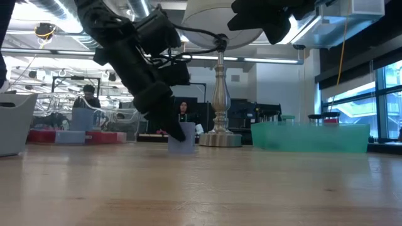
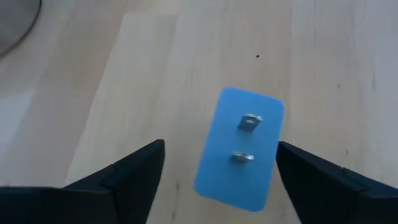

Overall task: Pick & Place Office items
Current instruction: Put the light blue charger adapter into the transparent bin

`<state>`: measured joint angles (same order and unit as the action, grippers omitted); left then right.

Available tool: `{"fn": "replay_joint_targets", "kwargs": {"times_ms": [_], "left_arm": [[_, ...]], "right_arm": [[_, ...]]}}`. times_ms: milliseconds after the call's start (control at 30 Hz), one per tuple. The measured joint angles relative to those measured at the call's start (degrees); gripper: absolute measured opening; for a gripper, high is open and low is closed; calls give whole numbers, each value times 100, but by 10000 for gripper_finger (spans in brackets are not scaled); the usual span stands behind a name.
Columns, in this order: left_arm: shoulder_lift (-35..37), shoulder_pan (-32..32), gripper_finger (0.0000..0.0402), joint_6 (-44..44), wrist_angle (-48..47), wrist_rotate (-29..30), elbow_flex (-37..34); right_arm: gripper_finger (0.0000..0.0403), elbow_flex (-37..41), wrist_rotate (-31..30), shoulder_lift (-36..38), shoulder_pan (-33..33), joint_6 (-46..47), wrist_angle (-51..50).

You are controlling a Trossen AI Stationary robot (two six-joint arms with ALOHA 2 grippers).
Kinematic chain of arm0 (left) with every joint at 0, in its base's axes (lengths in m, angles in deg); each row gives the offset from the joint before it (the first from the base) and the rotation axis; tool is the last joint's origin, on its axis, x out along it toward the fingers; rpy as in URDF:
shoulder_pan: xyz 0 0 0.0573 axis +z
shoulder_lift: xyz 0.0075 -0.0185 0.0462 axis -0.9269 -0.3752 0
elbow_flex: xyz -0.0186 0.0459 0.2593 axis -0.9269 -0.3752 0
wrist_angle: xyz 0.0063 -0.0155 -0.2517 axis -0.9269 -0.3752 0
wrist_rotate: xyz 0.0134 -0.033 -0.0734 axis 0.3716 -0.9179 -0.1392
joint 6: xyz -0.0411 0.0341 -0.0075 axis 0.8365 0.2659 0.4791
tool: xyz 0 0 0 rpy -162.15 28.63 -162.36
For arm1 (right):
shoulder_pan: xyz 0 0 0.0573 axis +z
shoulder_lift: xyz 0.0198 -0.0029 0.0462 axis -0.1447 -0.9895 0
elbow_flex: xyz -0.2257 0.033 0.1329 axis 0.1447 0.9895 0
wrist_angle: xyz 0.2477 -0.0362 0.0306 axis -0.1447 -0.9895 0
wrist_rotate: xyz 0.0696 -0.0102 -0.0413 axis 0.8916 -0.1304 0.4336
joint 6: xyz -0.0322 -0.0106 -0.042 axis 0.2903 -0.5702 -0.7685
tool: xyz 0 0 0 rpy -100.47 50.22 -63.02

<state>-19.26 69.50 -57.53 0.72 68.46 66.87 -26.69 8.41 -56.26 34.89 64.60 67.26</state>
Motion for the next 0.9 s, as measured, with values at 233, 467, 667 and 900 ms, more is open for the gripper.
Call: {"fn": "replay_joint_targets", "kwargs": {"times_ms": [233, 467, 667, 900], "left_arm": [[0, -234, 190, 431, -15, -9, 0], [24, -421, 115, 1191, 51, -154, 0], [403, -519, 115, 1758, -22, 532, -4], [1826, -571, 116, 1641, -336, 1343, -2]], "right_arm": [[204, 0, 0, 0, 0, 0, 0], [203, 0, 2, -1, 0, 0, -1], [203, 0, 2, -1, -1, 0, 1], [203, 0, 10, -1, -2, 0, -1]]}}
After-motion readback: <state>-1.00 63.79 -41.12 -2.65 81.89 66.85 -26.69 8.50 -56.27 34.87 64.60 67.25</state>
